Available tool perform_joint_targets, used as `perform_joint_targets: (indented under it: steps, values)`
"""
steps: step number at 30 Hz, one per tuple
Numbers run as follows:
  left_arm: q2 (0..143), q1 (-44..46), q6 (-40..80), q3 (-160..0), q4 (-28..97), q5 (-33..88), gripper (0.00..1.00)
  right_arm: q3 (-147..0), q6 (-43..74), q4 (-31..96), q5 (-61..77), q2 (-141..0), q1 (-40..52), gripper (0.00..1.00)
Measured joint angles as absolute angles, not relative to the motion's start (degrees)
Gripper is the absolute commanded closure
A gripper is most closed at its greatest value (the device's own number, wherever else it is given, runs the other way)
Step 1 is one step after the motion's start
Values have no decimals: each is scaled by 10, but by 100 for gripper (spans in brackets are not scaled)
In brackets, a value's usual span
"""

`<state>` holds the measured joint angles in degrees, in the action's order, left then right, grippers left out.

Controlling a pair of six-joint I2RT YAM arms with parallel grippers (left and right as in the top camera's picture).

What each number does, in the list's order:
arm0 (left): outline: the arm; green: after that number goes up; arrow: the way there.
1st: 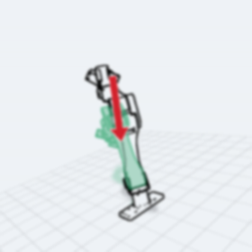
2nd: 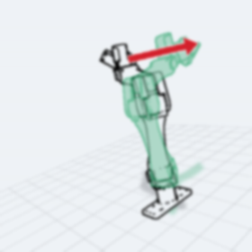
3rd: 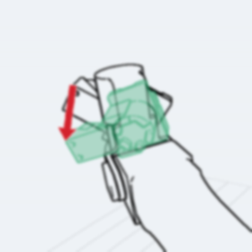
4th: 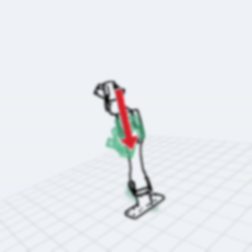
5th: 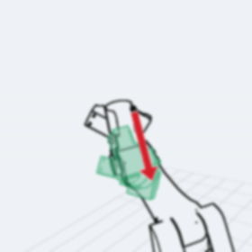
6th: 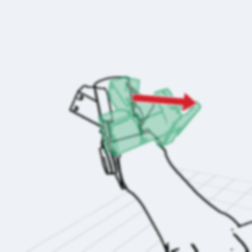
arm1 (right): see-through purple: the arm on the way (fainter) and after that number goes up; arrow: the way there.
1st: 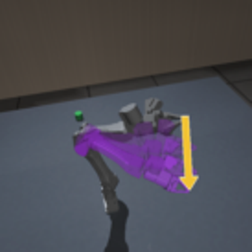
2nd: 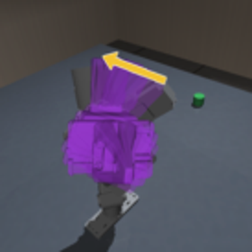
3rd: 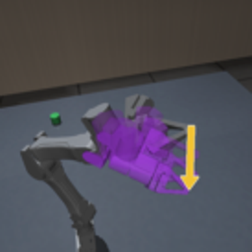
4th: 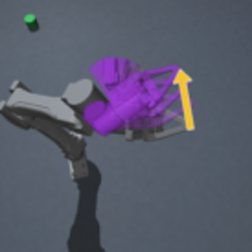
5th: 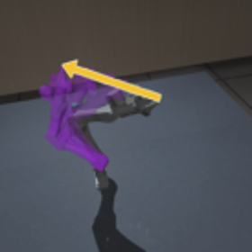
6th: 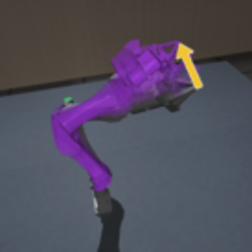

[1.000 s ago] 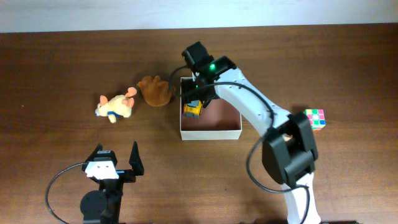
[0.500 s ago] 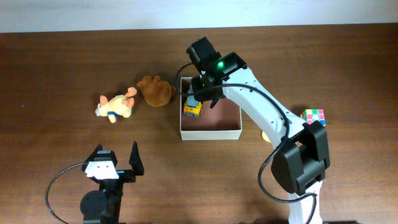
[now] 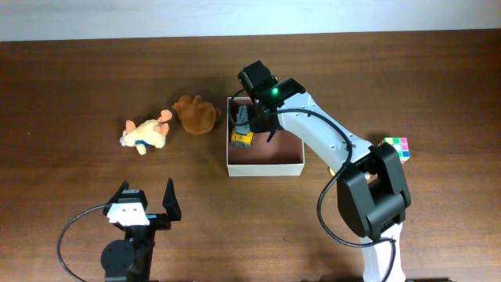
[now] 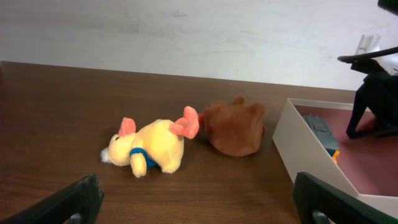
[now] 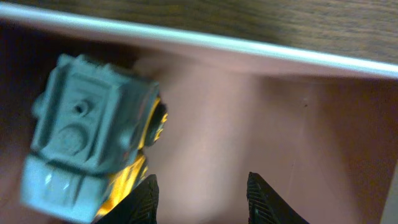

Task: Pack container
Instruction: 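Lower the truck into the box and open the right gripper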

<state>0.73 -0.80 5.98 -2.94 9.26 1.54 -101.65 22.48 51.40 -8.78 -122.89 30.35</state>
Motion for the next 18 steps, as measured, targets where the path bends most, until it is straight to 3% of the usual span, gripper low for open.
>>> perform_joint_targets:
  steps: [18]
  values:
    - [7, -8, 60, -30, 93, 16, 0, -1016, 224, 450, -91, -1276, 298, 59]
